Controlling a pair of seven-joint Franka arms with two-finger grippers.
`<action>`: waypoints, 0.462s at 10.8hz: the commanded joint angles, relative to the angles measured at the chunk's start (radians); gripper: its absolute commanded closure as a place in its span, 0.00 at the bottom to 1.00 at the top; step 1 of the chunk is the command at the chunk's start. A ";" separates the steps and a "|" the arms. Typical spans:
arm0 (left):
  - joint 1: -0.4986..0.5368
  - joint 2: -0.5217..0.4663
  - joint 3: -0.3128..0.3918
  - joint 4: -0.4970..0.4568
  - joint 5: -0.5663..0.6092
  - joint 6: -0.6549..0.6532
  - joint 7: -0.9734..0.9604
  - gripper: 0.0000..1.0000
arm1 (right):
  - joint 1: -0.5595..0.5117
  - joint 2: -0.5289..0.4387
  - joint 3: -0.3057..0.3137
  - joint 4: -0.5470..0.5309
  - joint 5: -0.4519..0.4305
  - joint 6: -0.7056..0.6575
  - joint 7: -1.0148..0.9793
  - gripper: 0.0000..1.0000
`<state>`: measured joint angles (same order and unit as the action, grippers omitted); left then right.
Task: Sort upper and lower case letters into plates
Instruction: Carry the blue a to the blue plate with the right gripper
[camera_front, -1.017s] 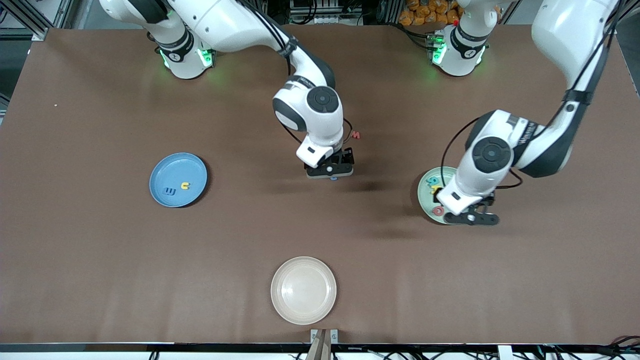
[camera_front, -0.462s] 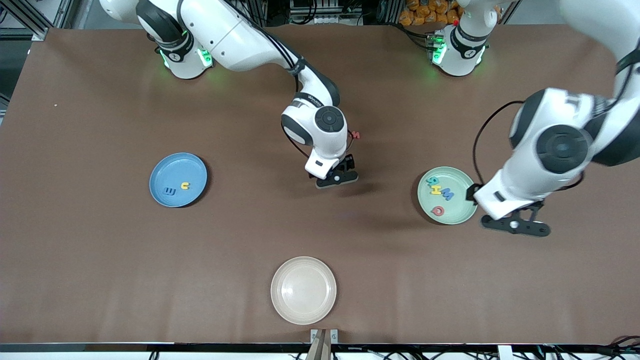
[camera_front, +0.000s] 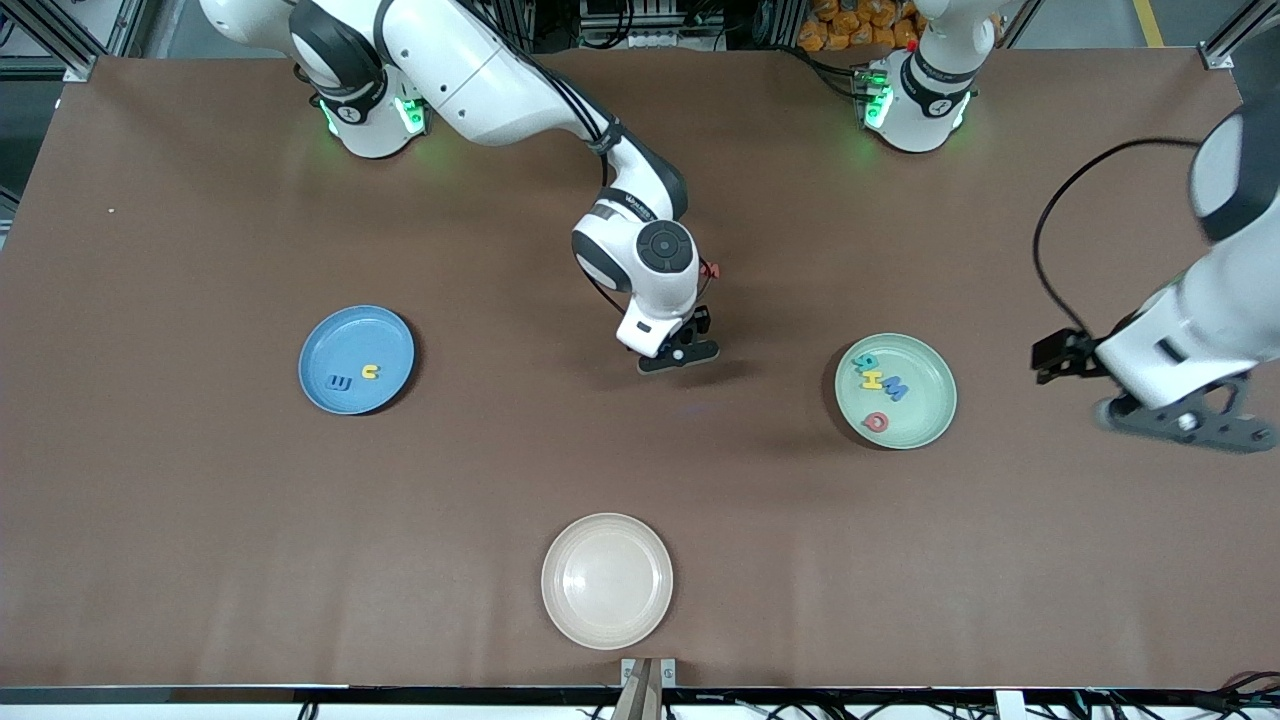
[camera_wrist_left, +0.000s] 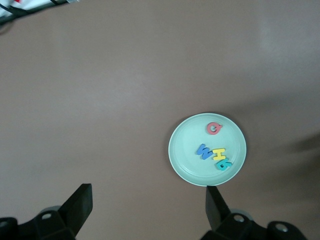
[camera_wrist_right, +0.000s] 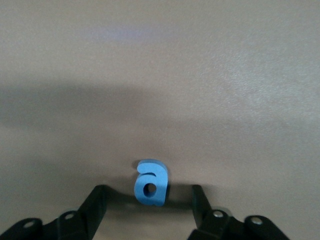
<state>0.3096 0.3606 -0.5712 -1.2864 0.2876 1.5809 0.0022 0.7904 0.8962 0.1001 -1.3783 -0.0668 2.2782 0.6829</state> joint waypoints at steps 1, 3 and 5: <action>-0.014 -0.028 0.001 0.008 -0.042 -0.077 0.016 0.00 | 0.004 0.017 -0.010 0.030 0.021 -0.011 -0.017 0.46; -0.125 -0.066 0.145 0.027 -0.073 -0.094 0.016 0.00 | 0.000 0.017 -0.010 0.030 0.022 -0.011 -0.016 0.68; -0.382 -0.097 0.562 0.018 -0.282 -0.098 0.019 0.00 | -0.006 0.007 -0.010 0.030 0.030 -0.013 -0.014 0.85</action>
<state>0.0789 0.2955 -0.2630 -1.2680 0.1311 1.5041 0.0019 0.7887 0.8947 0.0907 -1.3630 -0.0592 2.2642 0.6814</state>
